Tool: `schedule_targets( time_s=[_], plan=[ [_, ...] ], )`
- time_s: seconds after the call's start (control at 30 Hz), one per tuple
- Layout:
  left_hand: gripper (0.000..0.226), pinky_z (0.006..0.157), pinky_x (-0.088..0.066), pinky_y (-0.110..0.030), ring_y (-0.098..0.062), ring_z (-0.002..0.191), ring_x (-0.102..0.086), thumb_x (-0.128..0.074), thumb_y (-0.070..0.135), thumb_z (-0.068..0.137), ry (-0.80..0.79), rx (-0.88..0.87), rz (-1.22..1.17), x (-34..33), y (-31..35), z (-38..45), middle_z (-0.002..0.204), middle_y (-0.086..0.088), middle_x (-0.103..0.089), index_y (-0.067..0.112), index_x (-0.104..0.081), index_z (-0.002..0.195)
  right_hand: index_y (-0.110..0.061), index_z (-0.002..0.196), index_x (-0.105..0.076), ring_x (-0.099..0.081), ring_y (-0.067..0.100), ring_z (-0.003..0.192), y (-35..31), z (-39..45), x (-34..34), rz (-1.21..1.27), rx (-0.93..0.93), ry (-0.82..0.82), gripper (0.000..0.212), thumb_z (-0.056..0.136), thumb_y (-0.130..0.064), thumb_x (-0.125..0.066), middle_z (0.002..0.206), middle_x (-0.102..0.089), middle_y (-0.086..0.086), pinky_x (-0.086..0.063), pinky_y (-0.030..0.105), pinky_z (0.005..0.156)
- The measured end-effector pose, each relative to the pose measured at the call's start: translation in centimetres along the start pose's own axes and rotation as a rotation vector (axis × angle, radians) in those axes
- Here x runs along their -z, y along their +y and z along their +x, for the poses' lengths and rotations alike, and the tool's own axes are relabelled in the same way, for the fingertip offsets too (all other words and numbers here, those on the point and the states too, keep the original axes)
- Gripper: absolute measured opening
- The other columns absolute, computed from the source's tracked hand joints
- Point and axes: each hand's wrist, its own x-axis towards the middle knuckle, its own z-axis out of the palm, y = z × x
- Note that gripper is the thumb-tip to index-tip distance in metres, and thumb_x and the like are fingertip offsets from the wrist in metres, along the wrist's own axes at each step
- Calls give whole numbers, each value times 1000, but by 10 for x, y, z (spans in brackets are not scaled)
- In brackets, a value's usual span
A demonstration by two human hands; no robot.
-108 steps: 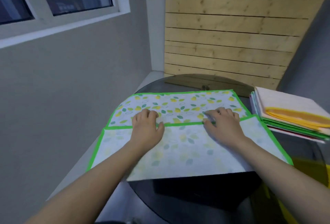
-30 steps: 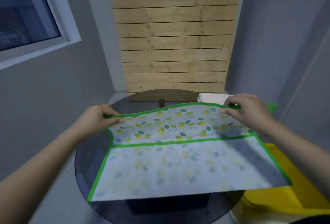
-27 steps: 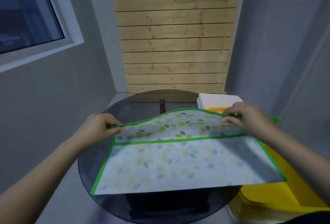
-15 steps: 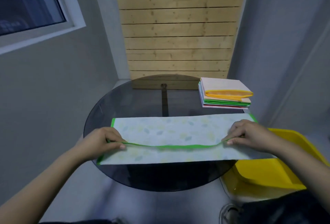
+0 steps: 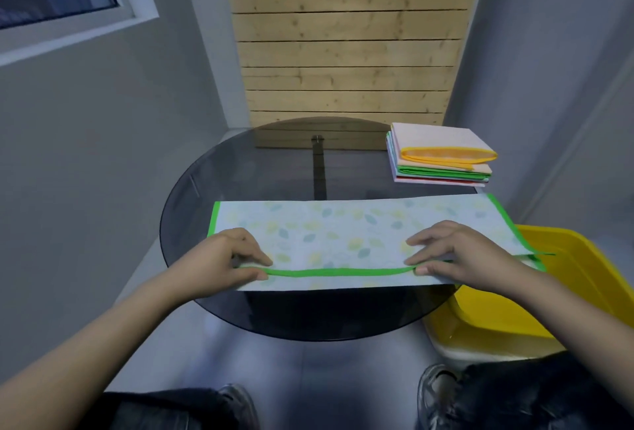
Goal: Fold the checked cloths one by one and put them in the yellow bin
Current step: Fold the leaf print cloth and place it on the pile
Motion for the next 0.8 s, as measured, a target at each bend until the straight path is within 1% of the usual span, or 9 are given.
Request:
schedule_targets(
  time_s=[0.17, 0.27, 0.33, 0.4, 0.47, 0.53, 0.6, 0.7, 0.8],
  plan=[
    [11, 76, -49, -26, -13, 85, -59, -75, 25, 75, 1, -37, -16, -1, 9, 3, 86, 8, -66, 30, -69, 68, -33, 87, -76, -54, 3, 96, -3, -3, -1, 49, -26, 56, 10, 78, -35, -72, 105, -68, -14, -32, 5, 82],
    [10, 76, -46, -21, -13, 88, -58, -63, 38, 73, 52, -91, -18, 2, 13, 0, 84, 9, -66, 28, -66, 70, -28, 83, -75, -61, 7, 91, -3, -10, -12, 53, -28, 162, 31, 78, -52, -55, 96, -72, -13, -44, 24, 83],
    [9, 81, -42, -20, -11, 91, -56, -57, 39, 75, 86, -142, 4, -5, 13, -5, 86, 12, -64, 31, -61, 73, -25, 81, -70, -63, 12, 90, -4, -16, -27, 16, -48, 281, 37, 80, -50, -44, 95, -71, -14, -42, 33, 82],
    [4, 87, -39, -25, -9, 94, -54, -53, 34, 81, 135, -190, 51, -19, 9, -11, 90, 16, -59, 35, -53, 77, -24, 80, -65, -61, 14, 91, -9, -21, -42, -9, -73, 384, 31, 83, -43, -41, 94, -68, -13, -33, 28, 81],
    [7, 89, -35, -28, -11, 97, -50, -45, 31, 87, 164, -215, 101, -35, 4, -17, 94, 16, -54, 37, -43, 82, -24, 80, -60, -57, 13, 93, -14, -23, -52, -14, -82, 446, 25, 84, -37, -40, 94, -66, -13, -26, 23, 80],
    [7, 91, -29, -23, -12, 100, -47, -39, 29, 91, 173, -239, 129, -45, -1, -20, 98, 16, -51, 33, -40, 84, -23, 81, -59, -52, 9, 97, -15, -24, -58, -11, -67, 479, 23, 86, -34, -40, 95, -64, -11, -25, 22, 81],
    [9, 92, -26, -19, -12, 104, -46, -35, 28, 93, 196, -249, 132, -48, -3, -21, 101, 16, -49, 30, -40, 85, -21, 82, -59, -51, 9, 99, -14, -25, -61, -34, -37, 509, 22, 88, -31, -40, 95, -65, -8, -24, 22, 83],
    [9, 91, -29, -25, -13, 102, -47, -38, 28, 92, 215, -281, 172, -47, -2, -20, 100, 15, -49, 27, -43, 85, -18, 85, -61, -51, 11, 95, -12, -25, -63, -88, -13, 542, 24, 89, -28, -41, 93, -66, -6, -25, 23, 84],
    [20, 89, -31, -27, -11, 100, -45, -44, 42, 92, 209, -329, 258, -47, 1, -18, 103, 10, -53, 24, -52, 96, -19, 85, -60, -51, 11, 93, -12, -24, -62, -128, 4, 519, 23, 89, -28, -40, 91, -66, -7, -25, 24, 86]
  ],
)
